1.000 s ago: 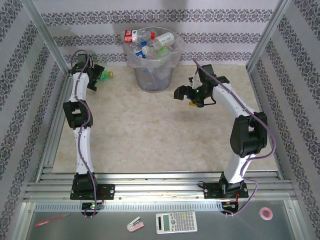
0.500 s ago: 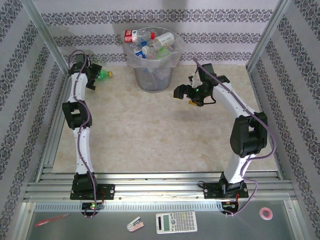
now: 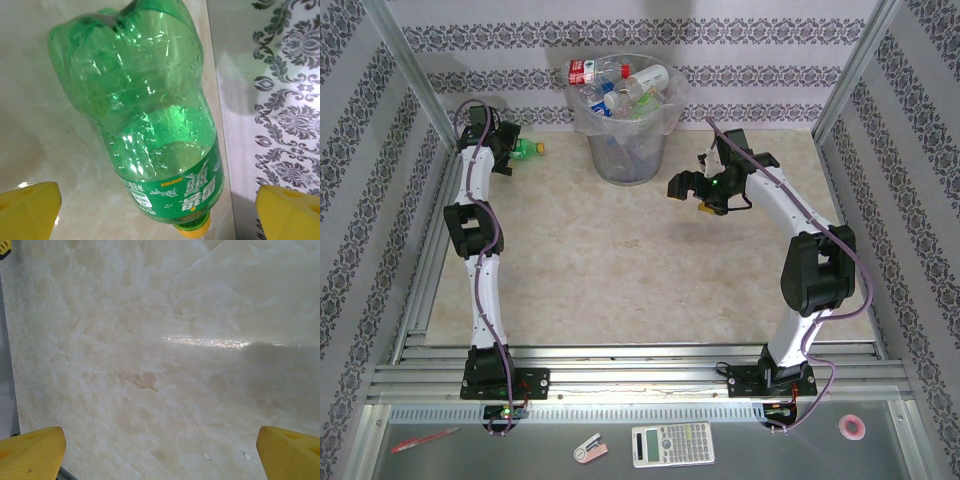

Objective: Throw the plastic bottles in the bin

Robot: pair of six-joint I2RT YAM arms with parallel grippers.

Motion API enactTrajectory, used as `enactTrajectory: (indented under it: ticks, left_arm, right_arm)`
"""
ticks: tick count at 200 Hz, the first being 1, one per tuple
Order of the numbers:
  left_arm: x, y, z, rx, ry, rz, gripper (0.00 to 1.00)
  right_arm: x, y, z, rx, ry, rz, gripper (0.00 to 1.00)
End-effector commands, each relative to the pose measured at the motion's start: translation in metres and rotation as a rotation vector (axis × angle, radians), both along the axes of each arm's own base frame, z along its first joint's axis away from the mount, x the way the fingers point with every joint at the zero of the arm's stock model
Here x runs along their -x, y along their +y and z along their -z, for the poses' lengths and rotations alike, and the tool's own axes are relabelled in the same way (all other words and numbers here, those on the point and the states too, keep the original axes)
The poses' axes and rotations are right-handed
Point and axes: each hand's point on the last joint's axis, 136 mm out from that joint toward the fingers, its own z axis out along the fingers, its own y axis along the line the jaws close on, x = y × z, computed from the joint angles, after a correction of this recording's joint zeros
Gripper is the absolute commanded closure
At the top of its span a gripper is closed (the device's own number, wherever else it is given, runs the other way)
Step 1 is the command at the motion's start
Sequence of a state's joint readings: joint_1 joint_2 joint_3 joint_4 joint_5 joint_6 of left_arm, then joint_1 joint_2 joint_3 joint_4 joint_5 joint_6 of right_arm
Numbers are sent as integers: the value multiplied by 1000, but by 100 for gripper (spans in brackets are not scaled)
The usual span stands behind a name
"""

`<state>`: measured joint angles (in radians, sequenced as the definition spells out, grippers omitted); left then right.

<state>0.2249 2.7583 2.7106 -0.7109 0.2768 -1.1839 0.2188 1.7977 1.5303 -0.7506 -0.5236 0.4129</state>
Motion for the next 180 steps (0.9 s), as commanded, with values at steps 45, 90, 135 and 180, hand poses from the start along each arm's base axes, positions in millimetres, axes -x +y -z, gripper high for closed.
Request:
enactTrajectory:
  ticks: [45,90,135,180]
  left_arm:
    - [8,13,34,48,64,-48,0]
    - [16,13,49,53,115,-48,0]
    - [22,14,54,56,141,-45,1]
    - [61,13,29,10,252,48,7]
  right_arm:
    - [4,1,-17,9,-47,4,2]
    - [5,3,-21,8,-58,3,2]
    - [7,4,-21,9,-58,2,2]
    - [11,3,-25,21,-66,2,2]
